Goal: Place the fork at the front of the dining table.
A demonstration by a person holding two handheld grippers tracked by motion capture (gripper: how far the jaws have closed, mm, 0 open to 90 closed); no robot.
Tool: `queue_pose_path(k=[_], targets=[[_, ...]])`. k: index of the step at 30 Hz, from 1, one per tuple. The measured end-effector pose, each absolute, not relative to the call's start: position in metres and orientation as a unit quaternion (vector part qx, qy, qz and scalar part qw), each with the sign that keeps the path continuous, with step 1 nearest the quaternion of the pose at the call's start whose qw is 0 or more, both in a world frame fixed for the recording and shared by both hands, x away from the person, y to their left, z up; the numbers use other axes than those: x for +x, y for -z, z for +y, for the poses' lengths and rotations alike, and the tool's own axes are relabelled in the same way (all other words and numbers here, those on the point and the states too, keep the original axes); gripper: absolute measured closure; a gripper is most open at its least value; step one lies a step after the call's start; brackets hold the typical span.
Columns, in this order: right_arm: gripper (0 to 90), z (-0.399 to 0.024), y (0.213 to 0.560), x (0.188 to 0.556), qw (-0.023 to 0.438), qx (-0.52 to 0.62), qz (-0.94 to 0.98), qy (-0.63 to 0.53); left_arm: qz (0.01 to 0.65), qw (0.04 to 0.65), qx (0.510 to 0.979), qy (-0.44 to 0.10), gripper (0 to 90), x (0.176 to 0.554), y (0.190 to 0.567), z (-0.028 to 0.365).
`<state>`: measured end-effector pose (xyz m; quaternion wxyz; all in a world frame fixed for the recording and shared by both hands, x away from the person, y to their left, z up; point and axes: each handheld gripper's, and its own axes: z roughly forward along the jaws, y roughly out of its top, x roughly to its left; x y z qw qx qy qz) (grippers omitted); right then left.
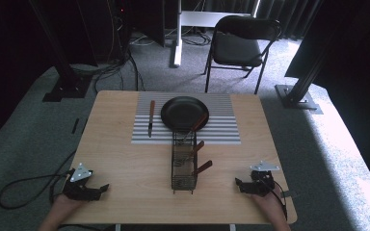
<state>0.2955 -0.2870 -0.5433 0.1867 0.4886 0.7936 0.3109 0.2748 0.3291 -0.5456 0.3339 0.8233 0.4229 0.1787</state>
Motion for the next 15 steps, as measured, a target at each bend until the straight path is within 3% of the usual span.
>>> queue_pose_path(k=[15], targets=[[14.2,-0.249,0.512,0.265,0.152,0.446,0.809,-0.35,0.423,0.334,0.823,-0.179,9.1,0.275,0.546,0.329]])
